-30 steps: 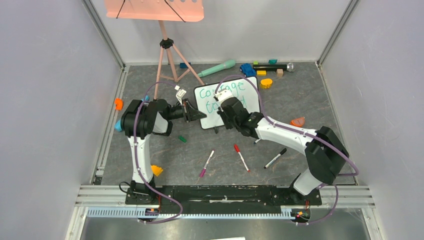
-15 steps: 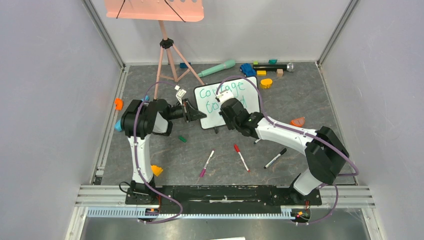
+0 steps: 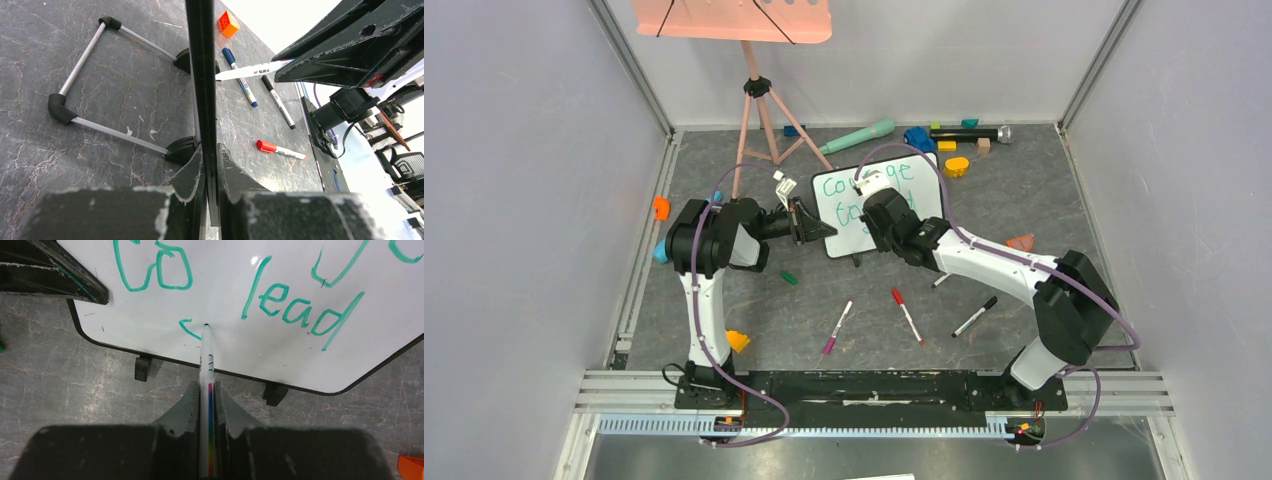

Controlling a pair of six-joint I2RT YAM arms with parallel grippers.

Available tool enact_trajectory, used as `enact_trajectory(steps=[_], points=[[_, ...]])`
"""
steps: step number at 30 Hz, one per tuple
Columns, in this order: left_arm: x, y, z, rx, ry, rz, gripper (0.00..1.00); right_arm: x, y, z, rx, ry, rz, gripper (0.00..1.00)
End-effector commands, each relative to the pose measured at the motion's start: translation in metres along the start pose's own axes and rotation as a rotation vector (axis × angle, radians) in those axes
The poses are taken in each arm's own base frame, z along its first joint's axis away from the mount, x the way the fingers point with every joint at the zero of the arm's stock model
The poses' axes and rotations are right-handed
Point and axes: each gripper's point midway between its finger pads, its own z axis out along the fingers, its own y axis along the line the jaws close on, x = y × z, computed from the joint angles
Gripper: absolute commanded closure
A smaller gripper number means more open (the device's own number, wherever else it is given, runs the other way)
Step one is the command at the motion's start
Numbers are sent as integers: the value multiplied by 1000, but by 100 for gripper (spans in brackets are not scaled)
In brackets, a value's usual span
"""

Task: Write a sentence on the whiteboard

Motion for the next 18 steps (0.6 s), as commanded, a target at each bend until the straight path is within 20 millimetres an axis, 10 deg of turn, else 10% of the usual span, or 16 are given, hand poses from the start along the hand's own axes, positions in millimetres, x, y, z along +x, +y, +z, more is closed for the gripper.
enact_trajectory(steps=[1, 18], points=[[-3, -6, 3, 42, 3, 164, 98, -33, -3, 5, 16, -86, 32, 100], [-3, -6, 3, 41, 3, 162, 98, -26, 13, 9, -75, -69, 17, 100]])
